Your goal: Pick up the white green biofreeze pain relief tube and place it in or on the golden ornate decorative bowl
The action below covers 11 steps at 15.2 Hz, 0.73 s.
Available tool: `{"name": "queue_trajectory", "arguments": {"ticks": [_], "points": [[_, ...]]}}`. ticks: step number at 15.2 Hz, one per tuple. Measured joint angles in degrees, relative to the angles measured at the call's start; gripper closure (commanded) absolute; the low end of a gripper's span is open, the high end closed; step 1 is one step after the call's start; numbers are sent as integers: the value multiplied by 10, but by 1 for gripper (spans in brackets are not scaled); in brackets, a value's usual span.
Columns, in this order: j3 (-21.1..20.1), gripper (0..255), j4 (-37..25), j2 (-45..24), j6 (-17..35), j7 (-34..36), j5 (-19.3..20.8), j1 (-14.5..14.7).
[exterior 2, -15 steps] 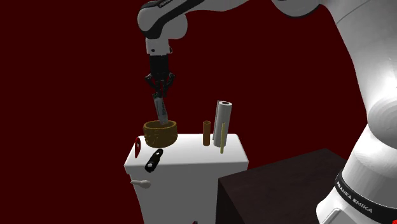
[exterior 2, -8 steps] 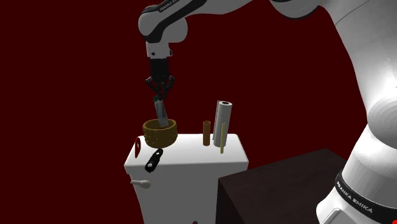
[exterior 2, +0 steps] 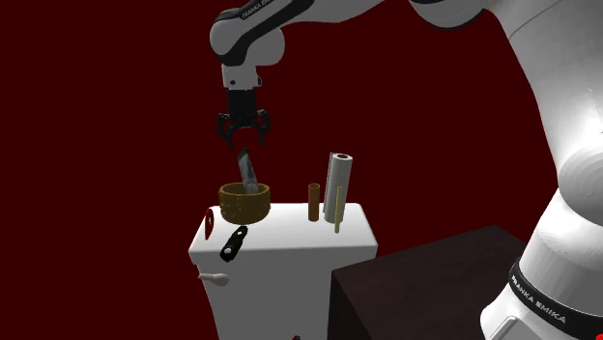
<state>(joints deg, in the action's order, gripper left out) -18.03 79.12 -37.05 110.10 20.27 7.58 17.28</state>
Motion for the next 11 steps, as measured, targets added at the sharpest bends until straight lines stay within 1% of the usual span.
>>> {"name": "queue_trajectory", "arguments": {"ticks": [2,4,5,11], "points": [[-1,0,-10,7,-17,-2,-2,-1],[-1,0,-47,6,-51,-5,-3,0],[-2,0,-53,7,-59,-4,-3,2],[-3,0,-56,11,-66,-4,-4,2]]}}
